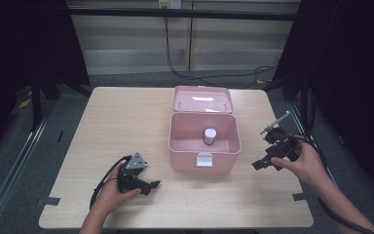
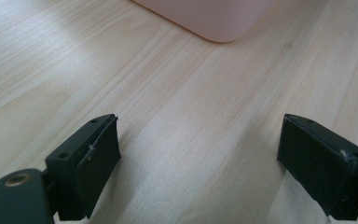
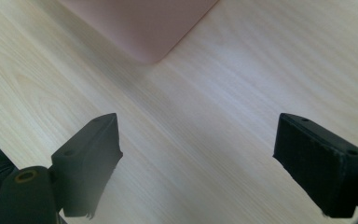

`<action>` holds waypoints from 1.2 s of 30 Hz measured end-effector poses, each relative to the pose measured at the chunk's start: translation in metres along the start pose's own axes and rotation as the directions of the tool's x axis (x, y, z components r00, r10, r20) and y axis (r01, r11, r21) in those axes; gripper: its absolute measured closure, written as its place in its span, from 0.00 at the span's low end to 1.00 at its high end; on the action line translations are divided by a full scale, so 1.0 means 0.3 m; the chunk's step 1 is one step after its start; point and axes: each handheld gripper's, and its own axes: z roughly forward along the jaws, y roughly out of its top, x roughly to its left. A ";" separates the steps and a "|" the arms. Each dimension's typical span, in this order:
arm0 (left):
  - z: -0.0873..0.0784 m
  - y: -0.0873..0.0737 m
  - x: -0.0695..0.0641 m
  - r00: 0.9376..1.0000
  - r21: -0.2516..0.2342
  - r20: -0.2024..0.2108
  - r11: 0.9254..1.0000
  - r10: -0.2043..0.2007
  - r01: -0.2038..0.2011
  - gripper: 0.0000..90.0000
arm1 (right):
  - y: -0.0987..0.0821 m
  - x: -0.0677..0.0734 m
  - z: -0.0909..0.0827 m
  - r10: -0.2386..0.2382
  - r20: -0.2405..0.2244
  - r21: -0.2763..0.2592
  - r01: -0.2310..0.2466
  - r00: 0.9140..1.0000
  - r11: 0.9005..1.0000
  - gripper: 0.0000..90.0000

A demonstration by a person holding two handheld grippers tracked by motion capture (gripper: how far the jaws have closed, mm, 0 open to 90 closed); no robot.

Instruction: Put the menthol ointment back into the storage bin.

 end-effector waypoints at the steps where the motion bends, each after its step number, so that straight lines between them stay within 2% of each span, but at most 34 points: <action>1: 0.000 0.000 0.000 1.000 0.000 0.000 1.000 0.000 0.000 0.14 | -0.005 0.001 0.014 0.000 -0.005 0.006 0.000 1.000 1.000 0.16; 10: 0.000 0.000 0.000 1.000 -0.001 0.000 1.000 -0.001 0.001 0.14 | -0.053 0.007 0.140 -0.007 -0.039 0.002 0.007 0.999 1.000 0.16; 13: 0.000 0.000 0.000 1.000 -0.002 0.001 1.000 -0.002 0.002 0.14 | -0.069 0.013 0.186 -0.016 -0.037 -0.005 0.016 0.999 1.000 0.16; 16: 0.000 0.000 0.000 1.000 -0.002 0.001 1.000 -0.002 0.002 0.14 | -0.085 0.016 0.224 -0.028 -0.034 -0.022 0.027 0.999 0.999 0.16; 19: 0.000 0.000 0.000 1.000 -0.001 0.003 1.000 -0.004 0.004 0.14 | -0.100 0.021 0.248 -0.039 -0.027 -0.060 0.037 0.999 0.997 0.16; 21: 0.000 0.000 0.000 1.000 -0.002 0.003 1.000 -0.005 0.005 0.14 | -0.112 0.023 0.262 -0.060 -0.016 -0.099 0.059 0.998 0.993 0.16; 24: 0.001 0.000 0.000 1.000 -0.002 0.002 1.000 -0.005 0.005 0.14 | -0.128 0.025 0.279 -0.071 -0.032 -0.131 0.066 0.997 0.989 0.15; 26: 0.000 0.000 0.000 1.000 -0.001 0.003 1.000 -0.004 0.004 0.14 | -0.137 0.029 0.286 -0.102 -0.011 -0.153 0.099 0.995 0.983 0.15; 29: 0.000 0.000 -0.001 1.000 0.003 -0.002 1.000 0.002 -0.002 0.14 | -0.144 0.038 0.291 -0.117 0.003 -0.172 0.116 0.993 0.978 0.13; 30: 0.000 0.000 -0.001 1.000 0.004 -0.001 1.000 0.001 -0.001 0.14 | -0.150 0.041 0.296 -0.138 0.013 -0.184 0.138 0.990 0.973 0.12; 32: 0.000 0.000 -0.001 1.000 0.003 -0.001 1.000 0.003 -0.003 0.14 | -0.161 0.049 0.308 -0.203 0.055 -0.211 0.210 0.978 0.955 0.11; 34: 0.000 0.000 -0.002 1.000 0.003 0.000 1.000 0.001 -0.001 0.14 | -0.167 0.057 0.311 -0.190 0.049 -0.226 0.196 0.981 0.954 0.10; 36: 0.000 0.000 -0.002 1.000 0.004 -0.002 1.000 0.004 -0.004 0.14 | -0.172 0.054 0.316 -0.197 0.053 -0.256 0.204 0.979 0.945 0.10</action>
